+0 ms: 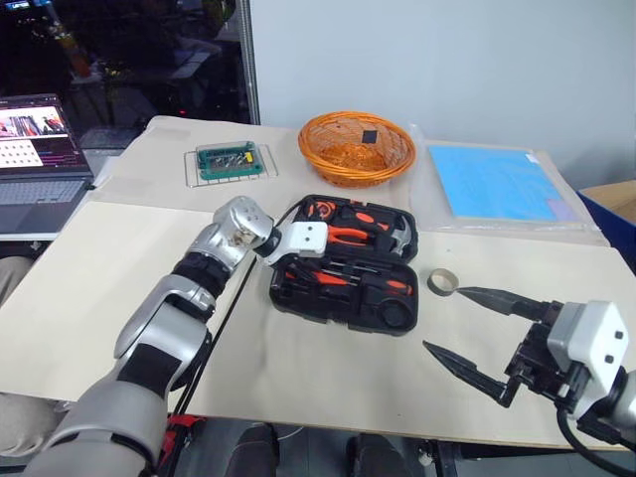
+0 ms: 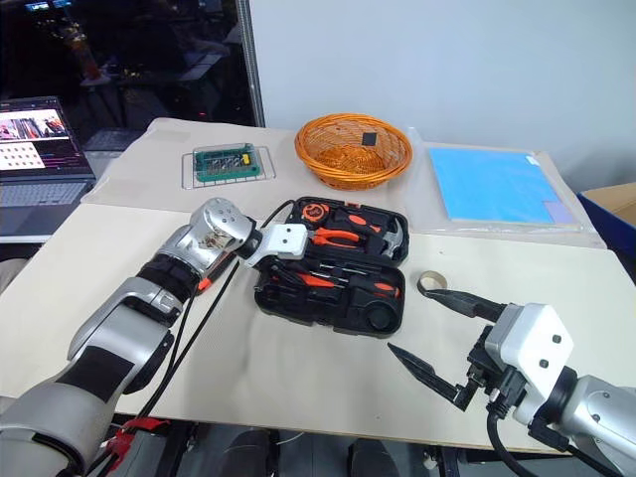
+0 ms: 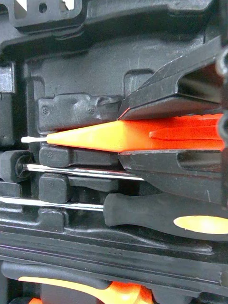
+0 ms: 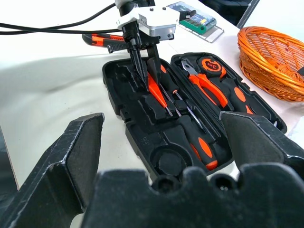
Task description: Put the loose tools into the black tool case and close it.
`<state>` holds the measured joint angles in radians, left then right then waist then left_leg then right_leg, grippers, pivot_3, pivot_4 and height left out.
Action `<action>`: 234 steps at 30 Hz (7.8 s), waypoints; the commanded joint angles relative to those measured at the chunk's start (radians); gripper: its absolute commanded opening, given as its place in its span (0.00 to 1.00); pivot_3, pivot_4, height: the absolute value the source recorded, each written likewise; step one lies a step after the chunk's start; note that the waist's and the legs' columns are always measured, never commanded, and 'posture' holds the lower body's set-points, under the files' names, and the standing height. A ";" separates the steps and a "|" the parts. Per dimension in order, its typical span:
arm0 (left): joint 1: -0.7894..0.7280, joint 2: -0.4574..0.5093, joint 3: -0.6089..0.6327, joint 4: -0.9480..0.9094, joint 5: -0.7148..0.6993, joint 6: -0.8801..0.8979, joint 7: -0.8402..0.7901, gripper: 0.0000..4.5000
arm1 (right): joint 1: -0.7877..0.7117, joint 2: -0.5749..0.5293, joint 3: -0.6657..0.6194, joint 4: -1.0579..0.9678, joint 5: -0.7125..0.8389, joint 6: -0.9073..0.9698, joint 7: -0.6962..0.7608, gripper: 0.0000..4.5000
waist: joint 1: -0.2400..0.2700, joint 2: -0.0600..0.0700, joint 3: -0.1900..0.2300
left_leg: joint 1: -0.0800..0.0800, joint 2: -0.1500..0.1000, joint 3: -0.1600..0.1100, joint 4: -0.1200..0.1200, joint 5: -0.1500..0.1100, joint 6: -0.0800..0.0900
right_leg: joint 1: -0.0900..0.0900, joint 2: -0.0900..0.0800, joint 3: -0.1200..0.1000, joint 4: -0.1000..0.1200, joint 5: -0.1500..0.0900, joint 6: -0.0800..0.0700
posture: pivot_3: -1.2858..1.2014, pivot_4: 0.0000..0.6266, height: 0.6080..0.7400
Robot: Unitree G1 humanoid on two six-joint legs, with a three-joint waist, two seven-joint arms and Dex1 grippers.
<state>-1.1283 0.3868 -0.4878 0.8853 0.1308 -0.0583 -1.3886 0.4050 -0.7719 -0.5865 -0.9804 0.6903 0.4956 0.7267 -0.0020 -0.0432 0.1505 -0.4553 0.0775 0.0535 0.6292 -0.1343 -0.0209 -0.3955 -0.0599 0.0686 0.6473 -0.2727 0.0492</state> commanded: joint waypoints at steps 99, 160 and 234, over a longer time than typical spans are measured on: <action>0.529 0.035 0.607 -0.830 -0.447 0.666 0.704 0.16 | -0.236 -0.015 0.270 0.112 -0.028 -0.032 0.010 1.00 | -0.014 0.005 -0.007 | 0.002 -0.008 -0.010 -0.004 -0.001 0.002 | 0.005 -0.001 0.002 -0.001 -0.006 -0.001 | 0.52 0.24 1.00; 0.082 0.019 0.085 -0.164 -0.162 0.012 -0.188 0.83 | 0.015 -0.016 -0.027 0.042 0.020 -0.055 0.085 1.00 | -0.004 0.000 -0.001 | -0.001 -0.009 -0.013 -0.002 -0.001 0.002 | 0.005 -0.001 0.001 -0.001 -0.007 0.000 | 0.52 0.24 1.00; 0.789 0.355 0.495 -1.400 -0.835 0.802 0.291 0.87 | -0.955 -0.200 0.892 0.549 -0.346 0.462 0.269 0.01 | -0.011 0.013 0.000 | 0.000 -0.009 -0.012 -0.002 -0.001 0.002 | 0.004 -0.001 0.002 0.000 -0.010 -0.007 | 0.52 0.24 1.00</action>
<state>-0.3413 0.7247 -0.0157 -0.4612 -0.6703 0.7674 -1.0645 -0.5475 -0.9672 0.2975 -0.4230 0.3675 0.9517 1.0070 -0.0132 -0.0305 0.1508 -0.4556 0.0681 0.0416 0.6268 -0.1348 -0.0186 -0.3922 -0.0614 0.0707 0.6476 -0.2830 0.0412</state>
